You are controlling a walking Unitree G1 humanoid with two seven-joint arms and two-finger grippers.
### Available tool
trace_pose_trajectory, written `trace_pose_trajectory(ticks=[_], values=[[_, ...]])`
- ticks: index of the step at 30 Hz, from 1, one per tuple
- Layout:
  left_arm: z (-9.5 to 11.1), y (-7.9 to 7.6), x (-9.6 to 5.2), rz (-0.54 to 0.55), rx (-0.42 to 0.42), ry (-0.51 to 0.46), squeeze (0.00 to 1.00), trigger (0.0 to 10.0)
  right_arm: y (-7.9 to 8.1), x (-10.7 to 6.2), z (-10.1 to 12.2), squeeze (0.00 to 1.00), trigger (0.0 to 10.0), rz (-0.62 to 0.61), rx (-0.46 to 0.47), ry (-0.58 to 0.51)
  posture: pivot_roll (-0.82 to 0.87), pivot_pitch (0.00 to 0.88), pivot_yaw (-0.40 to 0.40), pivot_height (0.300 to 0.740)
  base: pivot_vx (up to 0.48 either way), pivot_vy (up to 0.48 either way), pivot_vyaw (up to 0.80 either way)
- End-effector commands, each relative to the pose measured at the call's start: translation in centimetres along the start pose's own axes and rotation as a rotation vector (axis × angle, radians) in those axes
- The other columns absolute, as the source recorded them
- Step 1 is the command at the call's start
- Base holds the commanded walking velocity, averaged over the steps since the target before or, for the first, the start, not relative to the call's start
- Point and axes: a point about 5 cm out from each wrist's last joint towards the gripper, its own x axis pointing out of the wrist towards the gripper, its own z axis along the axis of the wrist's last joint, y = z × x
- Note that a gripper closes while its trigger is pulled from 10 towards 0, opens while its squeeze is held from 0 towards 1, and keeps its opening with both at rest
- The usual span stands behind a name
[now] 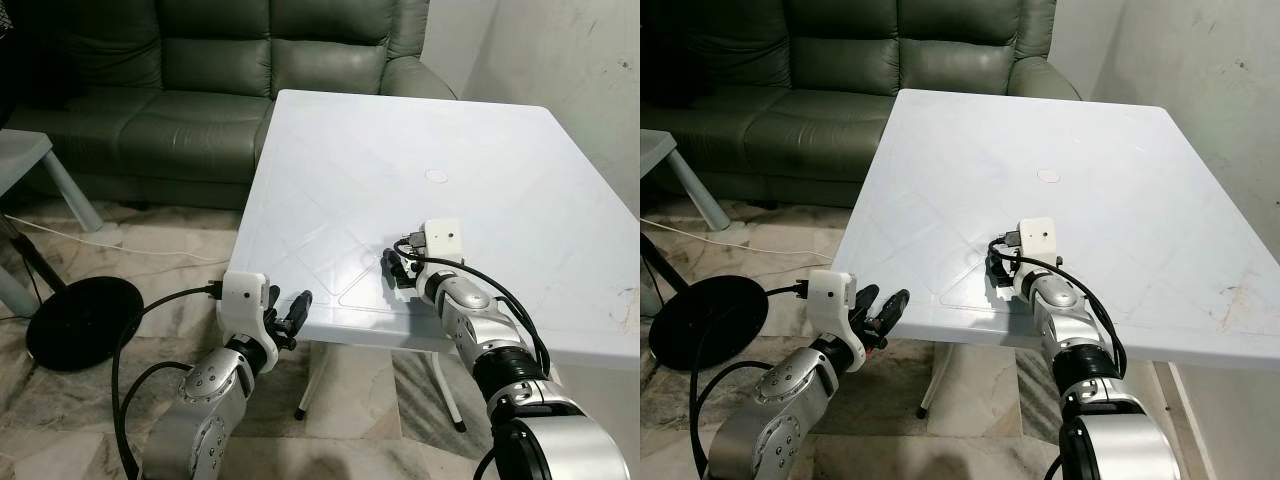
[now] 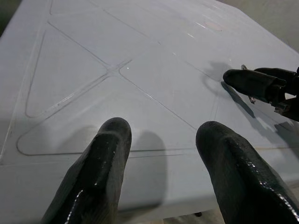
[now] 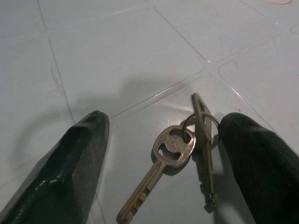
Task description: Hang keys on a hook
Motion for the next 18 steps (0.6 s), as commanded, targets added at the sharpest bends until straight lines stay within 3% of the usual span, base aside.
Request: trace_pose_trajectory(ticks=[1,3,4,6,7,9,10,11,13,18], values=[[-0.03,-0.07,-0.26,0.004,0.0,0.006,0.0,10.0,-0.16,0.06,0.02,0.0,5.5,-0.022,-0.015,0.012,0.06,0.132,-0.071,0.74,0.0,0.0,0.0],[-0.04,-0.07,-0.27,0.005,0.0,0.007,0.0,10.0,-0.06,0.08,-0.05,0.0,5.9,-0.013,0.004,0.017,0.06,0.132,-0.071,0.74,0.0,0.0,0.0],[-0.05,-0.07,-0.27,0.006,0.0,0.007,0.0,10.0,-0.11,0.11,-0.08,0.0,9.2,-0.021,-0.007,0.026,0.06,0.132,-0.071,0.74,0.0,0.0,0.0],[-0.03,-0.07,-0.29,0.007,-0.001,0.007,0.0,10.0,-0.12,0.12,-0.06,0.0,5.3,-0.022,-0.007,0.025,0.06,0.133,-0.072,0.74,0.0,0.0,0.0],[-0.03,-0.06,-0.29,0.008,-0.001,0.007,0.0,10.0,-0.13,0.12,-0.05,0.0,6.2,-0.022,-0.007,0.025,0.06,0.133,-0.072,0.74,0.0,0.0,0.0],[-0.03,-0.04,-0.3,0.01,-0.001,0.007,0.0,10.0,-0.1,0.1,0.07,0.0,1.8,-0.019,0.002,0.012,0.06,0.133,-0.072,0.74,0.0,0.0,0.0],[-0.03,-0.03,-0.3,0.01,-0.001,0.007,0.0,10.0,-0.09,0.1,0.1,0.0,2.0,-0.018,0.003,0.009,0.06,0.133,-0.072,0.74,0.0,0.0,0.0],[-0.04,-0.03,-0.32,0.011,-0.001,0.007,0.0,10.0,-0.1,0.08,0.13,0.0,0.0,-0.021,0.002,0.002,0.06,0.134,-0.073,0.74,0.0,0.0,0.0],[-0.04,-0.03,-0.36,0.014,-0.002,0.007,0.0,10.0,-0.14,0.11,0.03,0.0,0.0,-0.036,-0.035,0.024,0.06,0.134,-0.073,0.74,0.0,0.0,0.0],[-0.06,-0.04,-0.36,0.016,-0.001,0.01,0.0,10.0,-0.11,0.07,0.17,0.0,0.0,-0.026,-0.029,0.001,0.06,0.135,-0.074,0.74,0.0,0.0,0.0]])
